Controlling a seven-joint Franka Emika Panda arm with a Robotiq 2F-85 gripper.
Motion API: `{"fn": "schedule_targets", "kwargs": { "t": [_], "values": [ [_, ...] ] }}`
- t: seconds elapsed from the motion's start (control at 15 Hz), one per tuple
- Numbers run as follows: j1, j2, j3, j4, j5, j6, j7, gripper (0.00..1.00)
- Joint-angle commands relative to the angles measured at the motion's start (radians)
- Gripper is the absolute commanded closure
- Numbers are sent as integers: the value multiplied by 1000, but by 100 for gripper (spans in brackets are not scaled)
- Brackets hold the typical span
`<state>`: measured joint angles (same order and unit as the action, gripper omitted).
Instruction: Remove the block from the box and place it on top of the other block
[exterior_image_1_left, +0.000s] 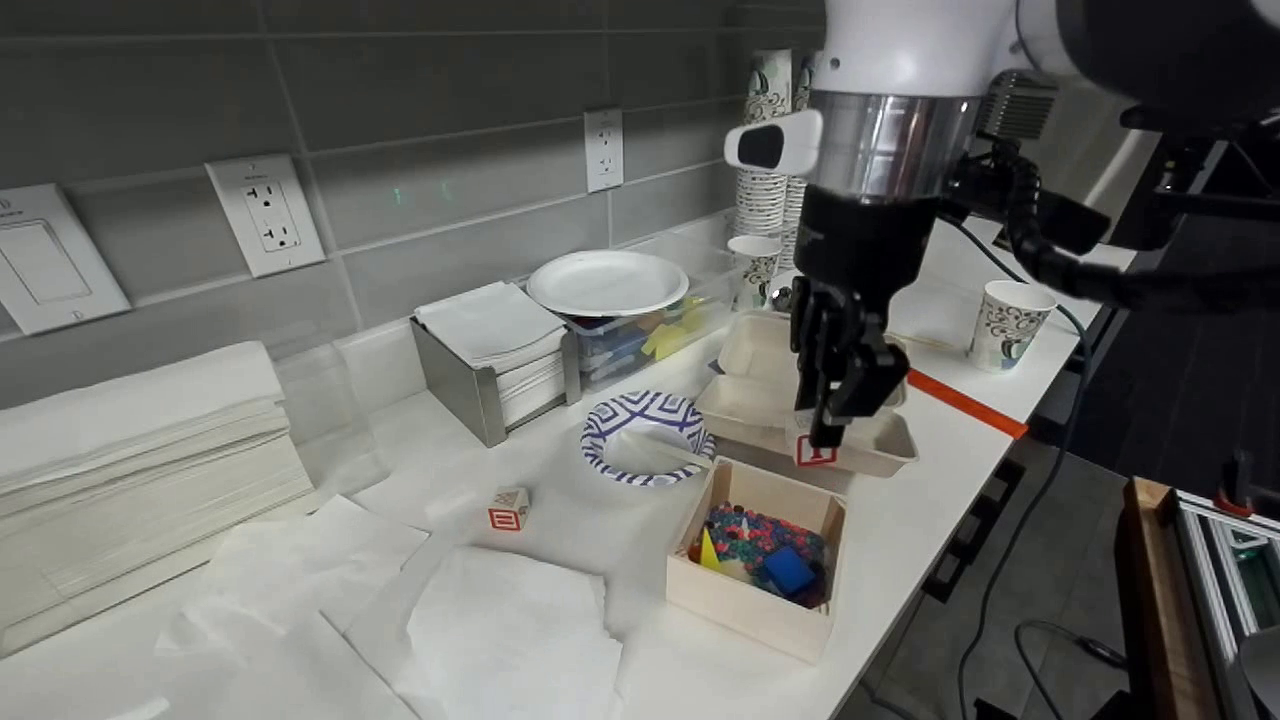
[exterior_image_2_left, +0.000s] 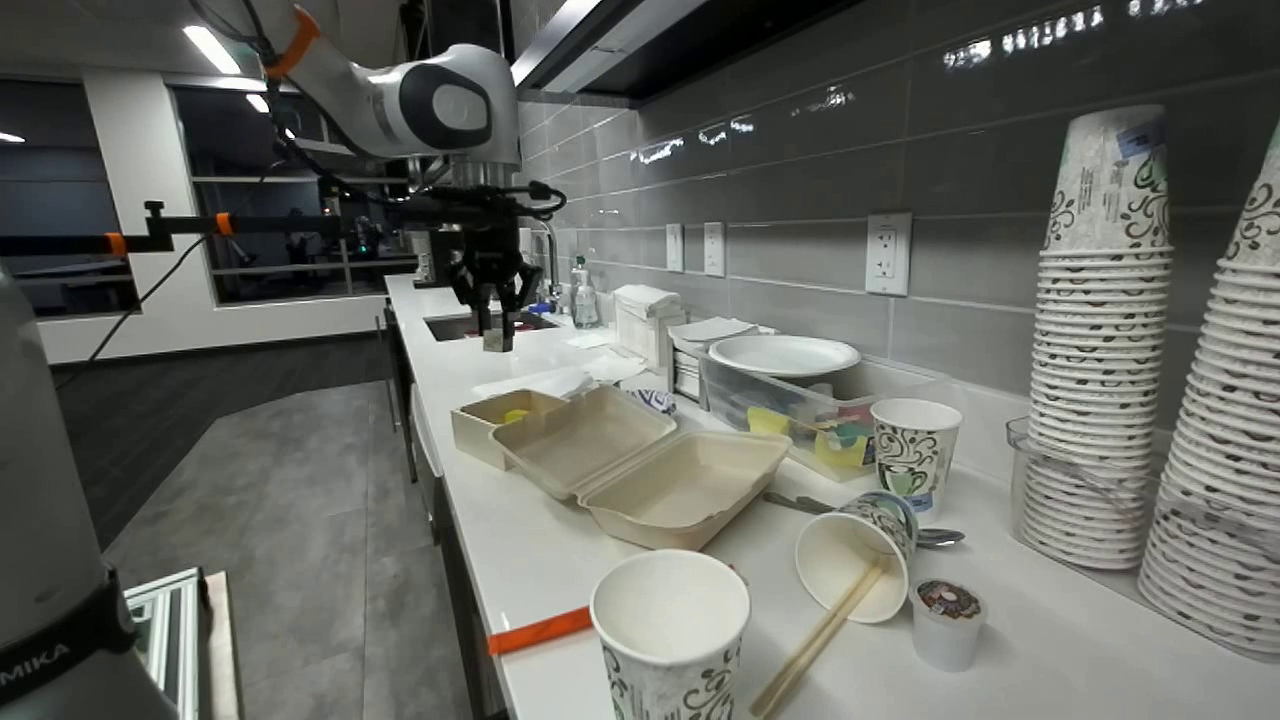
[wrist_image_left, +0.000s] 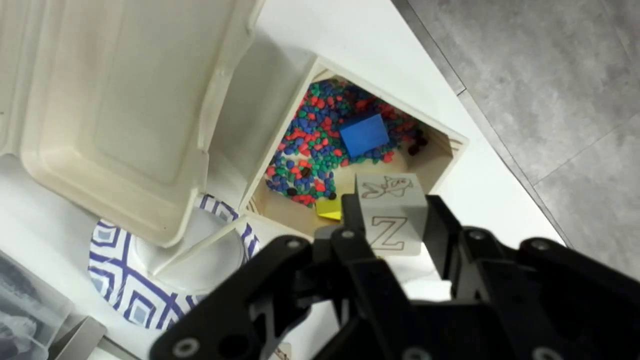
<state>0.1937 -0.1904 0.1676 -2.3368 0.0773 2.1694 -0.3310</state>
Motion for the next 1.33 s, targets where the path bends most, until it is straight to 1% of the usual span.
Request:
{"fn": "schedule_targets", "kwargs": {
  "t": [0.0, 0.07, 0.13, 0.2, 0.27, 0.47, 0.53, 0.67, 0.8, 0.87, 0.93, 1.07, 1.27],
  "values": [
    [20, 76, 6, 118, 39, -35, 38, 91],
    [22, 105, 9, 145, 62, -2, 54, 91],
    [27, 134, 12, 176, 86, -3, 52, 91],
    [25, 173, 23, 205, 72, 29, 95, 91],
    [27, 204, 28, 233, 80, 41, 107, 91],
    [31, 324, 47, 326, 3, 140, 239, 91],
    [34, 356, 47, 355, -10, 163, 265, 91],
    [41, 426, 35, 419, -72, 213, 333, 91],
    [45, 482, 18, 477, -141, 227, 355, 91],
    [39, 494, 17, 500, -149, 192, 329, 91],
    [31, 442, 29, 433, -110, 221, 317, 66],
    [31, 478, 20, 472, -127, 220, 316, 66],
    [32, 488, 19, 484, -130, 219, 316, 66]
  ]
}}
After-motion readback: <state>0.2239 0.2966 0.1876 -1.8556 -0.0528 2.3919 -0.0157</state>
